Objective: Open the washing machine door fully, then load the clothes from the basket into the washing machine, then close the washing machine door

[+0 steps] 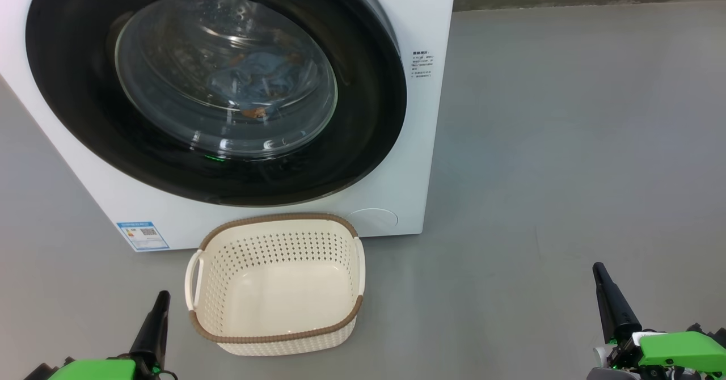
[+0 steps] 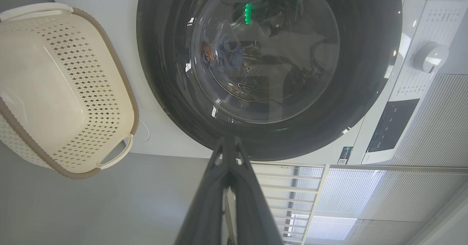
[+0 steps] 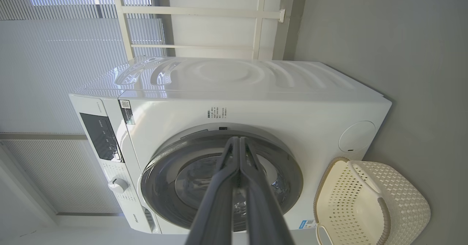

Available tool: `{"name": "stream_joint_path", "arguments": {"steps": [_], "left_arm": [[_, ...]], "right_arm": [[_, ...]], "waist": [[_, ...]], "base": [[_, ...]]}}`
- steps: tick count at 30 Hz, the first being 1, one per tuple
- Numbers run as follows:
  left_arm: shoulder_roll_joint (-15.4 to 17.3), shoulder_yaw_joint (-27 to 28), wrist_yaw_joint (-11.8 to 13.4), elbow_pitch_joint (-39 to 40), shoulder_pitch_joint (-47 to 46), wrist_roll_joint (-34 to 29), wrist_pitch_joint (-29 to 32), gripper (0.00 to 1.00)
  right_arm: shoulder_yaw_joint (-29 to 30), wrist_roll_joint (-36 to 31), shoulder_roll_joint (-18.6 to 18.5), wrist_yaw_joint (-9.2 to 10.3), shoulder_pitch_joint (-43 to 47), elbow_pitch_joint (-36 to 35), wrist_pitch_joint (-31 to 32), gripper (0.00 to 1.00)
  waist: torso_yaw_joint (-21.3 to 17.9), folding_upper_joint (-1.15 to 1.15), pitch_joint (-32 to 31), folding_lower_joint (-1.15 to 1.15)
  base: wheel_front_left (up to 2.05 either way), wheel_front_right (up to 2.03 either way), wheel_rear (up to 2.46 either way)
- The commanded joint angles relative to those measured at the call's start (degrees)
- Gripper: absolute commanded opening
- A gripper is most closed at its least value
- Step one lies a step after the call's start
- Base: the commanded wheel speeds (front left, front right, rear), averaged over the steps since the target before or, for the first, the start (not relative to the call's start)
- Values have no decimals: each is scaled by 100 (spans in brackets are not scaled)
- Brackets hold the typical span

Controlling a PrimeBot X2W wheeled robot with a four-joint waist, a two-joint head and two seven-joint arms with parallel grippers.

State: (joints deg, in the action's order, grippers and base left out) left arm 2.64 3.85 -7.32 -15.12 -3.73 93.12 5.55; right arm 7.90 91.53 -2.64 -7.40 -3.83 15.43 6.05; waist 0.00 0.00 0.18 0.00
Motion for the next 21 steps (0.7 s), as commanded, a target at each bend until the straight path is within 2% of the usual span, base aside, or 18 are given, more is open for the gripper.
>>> {"name": "stream_joint_path", "arguments": {"steps": [1,21], "left_arm": [[80,192,-16,110,-239,-33,33,0],[66,211,-16,109,-241,-49,48,0]], "right_arm": [[-137,63,-24,-9,-235,-141,45,0],[-138,63,-24,-9,-235,-141,44,0]], "waist": [[0,0,0,0],[0,0,0,0]], "base": [[0,0,0],[0,0,0]]}}
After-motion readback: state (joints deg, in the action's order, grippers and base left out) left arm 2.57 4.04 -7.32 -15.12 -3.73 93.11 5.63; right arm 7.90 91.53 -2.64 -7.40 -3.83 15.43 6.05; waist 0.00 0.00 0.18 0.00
